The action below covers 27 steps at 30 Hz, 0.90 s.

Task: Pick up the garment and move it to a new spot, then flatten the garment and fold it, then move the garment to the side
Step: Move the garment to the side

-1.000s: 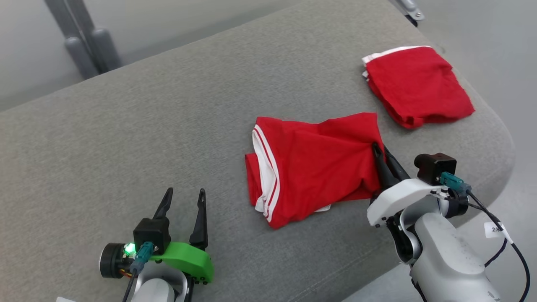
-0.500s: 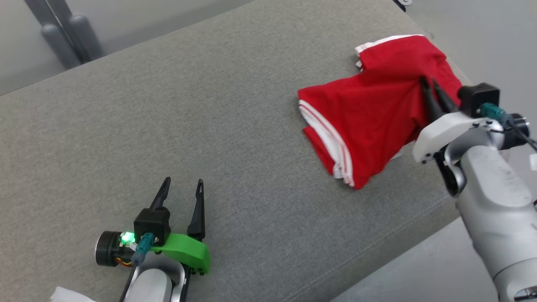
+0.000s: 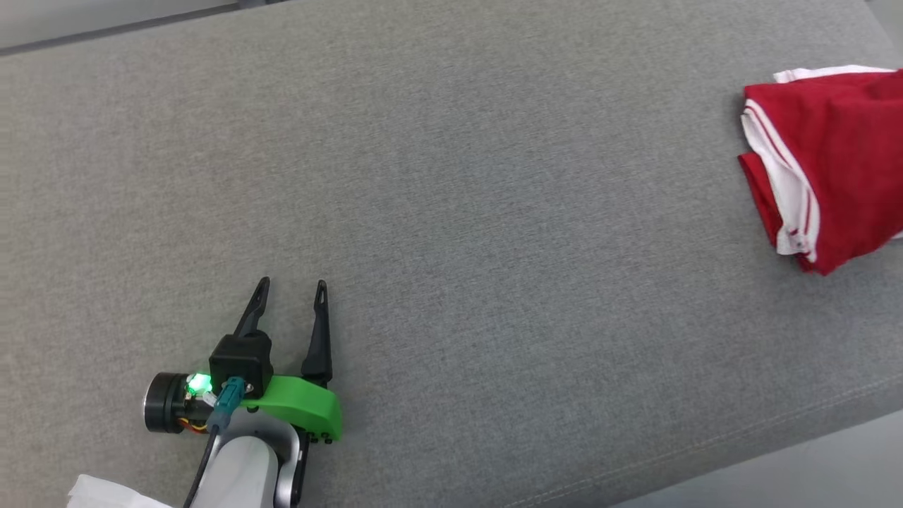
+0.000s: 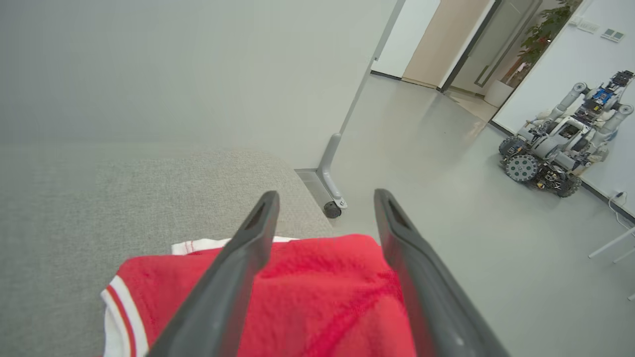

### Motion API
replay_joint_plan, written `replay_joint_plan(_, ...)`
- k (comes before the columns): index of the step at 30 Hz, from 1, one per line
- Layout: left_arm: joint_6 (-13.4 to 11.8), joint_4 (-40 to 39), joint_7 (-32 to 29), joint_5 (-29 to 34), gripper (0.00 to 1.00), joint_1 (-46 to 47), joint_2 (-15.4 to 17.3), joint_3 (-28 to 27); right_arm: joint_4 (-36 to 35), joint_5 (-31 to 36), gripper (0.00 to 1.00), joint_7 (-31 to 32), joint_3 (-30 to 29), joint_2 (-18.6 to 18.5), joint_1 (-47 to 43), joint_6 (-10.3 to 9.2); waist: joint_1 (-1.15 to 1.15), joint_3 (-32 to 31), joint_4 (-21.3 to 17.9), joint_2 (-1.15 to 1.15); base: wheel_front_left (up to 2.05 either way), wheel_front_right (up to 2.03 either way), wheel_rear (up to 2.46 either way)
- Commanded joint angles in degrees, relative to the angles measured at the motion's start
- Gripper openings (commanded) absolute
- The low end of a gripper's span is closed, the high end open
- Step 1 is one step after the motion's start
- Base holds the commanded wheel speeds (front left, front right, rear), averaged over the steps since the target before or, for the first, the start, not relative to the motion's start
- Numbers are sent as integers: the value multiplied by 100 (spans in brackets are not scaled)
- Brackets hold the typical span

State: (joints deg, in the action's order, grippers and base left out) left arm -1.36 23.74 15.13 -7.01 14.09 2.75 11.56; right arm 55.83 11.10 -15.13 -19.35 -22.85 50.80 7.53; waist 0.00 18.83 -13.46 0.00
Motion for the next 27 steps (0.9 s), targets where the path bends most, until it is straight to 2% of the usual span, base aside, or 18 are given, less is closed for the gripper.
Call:
replay_joint_plan(1,-39,-26,-3,-59,100,17,31,-13,-186,99,100,1,-152,217,-46,-8,0,233,342,0,0,0,0)
replay_joint_plan(4,-108,-61,-3,-140,100,-57,31,-39,-591,144,100,1,-120,559,-165,-9,0,134,377,0,0,0,0)
replay_joint_plan(6,-133,-59,-3,-199,100,-82,31,-84,-861,-89,100,1,-71,859,-261,-9,0,57,412,0,0,0,0)
replay_joint_plan(12,-224,-73,-3,-324,100,-243,30,-249,-1812,-731,100,2,760,1382,-1007,-9,0,-234,615,0,0,0,0)
replay_joint_plan(18,-332,-130,-3,-397,100,-361,29,-373,-2509,-1223,100,1,1331,1612,-1999,-9,0,-506,946,0,0,0,0)
replay_joint_plan(27,-417,-249,-3,-469,100,-512,29,-545,-2821,-1519,100,1,1542,1887,-3040,-9,0,-967,1433,0,0,0,0)
